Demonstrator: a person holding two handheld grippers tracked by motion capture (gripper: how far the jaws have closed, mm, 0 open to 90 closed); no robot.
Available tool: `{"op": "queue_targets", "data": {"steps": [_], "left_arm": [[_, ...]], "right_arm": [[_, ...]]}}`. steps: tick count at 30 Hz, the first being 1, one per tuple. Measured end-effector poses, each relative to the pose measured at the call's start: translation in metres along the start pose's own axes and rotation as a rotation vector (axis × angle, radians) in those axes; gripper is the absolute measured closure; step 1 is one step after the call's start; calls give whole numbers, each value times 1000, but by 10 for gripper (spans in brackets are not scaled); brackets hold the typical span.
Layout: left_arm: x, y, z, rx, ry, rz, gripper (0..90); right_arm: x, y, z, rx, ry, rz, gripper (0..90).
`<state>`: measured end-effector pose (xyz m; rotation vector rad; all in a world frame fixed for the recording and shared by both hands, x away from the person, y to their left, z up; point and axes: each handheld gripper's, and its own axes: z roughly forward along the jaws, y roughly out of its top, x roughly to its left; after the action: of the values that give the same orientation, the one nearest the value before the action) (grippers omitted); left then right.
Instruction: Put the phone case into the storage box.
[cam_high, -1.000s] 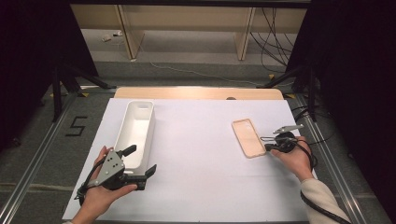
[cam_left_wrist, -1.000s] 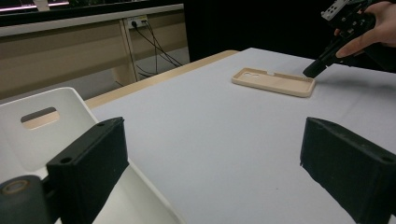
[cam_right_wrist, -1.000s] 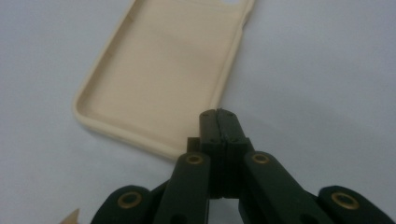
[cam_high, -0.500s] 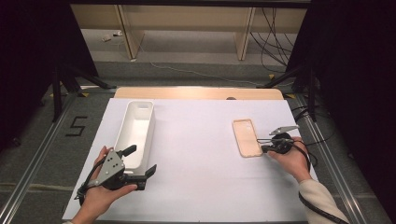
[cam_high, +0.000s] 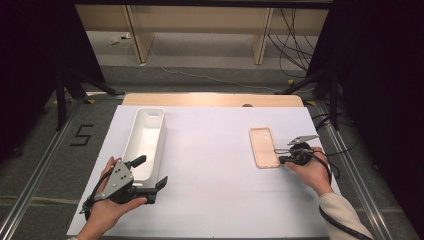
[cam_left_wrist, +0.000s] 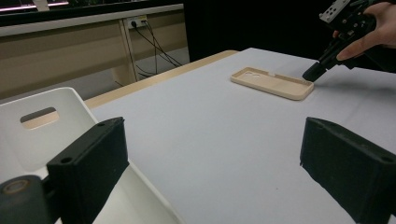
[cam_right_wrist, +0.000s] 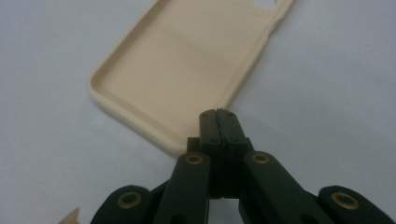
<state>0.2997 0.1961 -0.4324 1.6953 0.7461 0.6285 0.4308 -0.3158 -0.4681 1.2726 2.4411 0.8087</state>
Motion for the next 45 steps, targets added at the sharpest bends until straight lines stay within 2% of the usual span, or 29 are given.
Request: {"op": "queue_targets", "data": {"steps": [7, 11, 14, 15, 16, 21, 29, 31, 37, 40, 45], "left_arm": [[0, 0, 0, -1, 0, -1, 72], [0, 0, 0, -1, 2, -2, 71], [-1, 1, 1, 1, -2, 2, 71], [-1, 1, 1, 1, -2, 2, 71], [-1, 1, 1, 3, -3, 3, 71], [-1, 0, 1, 4, -2, 3, 71], [-1, 0, 1, 7, -1, 5, 71], [-1, -1, 0, 9, -1, 3, 71], [-1, -1, -1, 6, 0, 6, 72], [-1, -1, -1, 4, -2, 9, 72], [-1, -1, -1, 4, -3, 8, 71]], "right_arm": [[-1, -1, 0, 0, 3, -1, 900], [-3, 2, -4, -7, -17, -41, 788], [-5, 5, -10, -23, -48, -81, 663], [-5, 5, -10, -23, -48, -81, 663], [-5, 6, -14, 0, -51, -116, 573], [0, 9, -21, 53, -57, -238, 409], [16, 16, -21, 131, -48, -457, 361], [20, 17, -19, 143, -39, -487, 361], [33, 28, -15, 175, -54, -602, 372], [41, 36, -10, 193, -60, -664, 374], [52, 43, 1, 242, -72, -738, 381]]}}
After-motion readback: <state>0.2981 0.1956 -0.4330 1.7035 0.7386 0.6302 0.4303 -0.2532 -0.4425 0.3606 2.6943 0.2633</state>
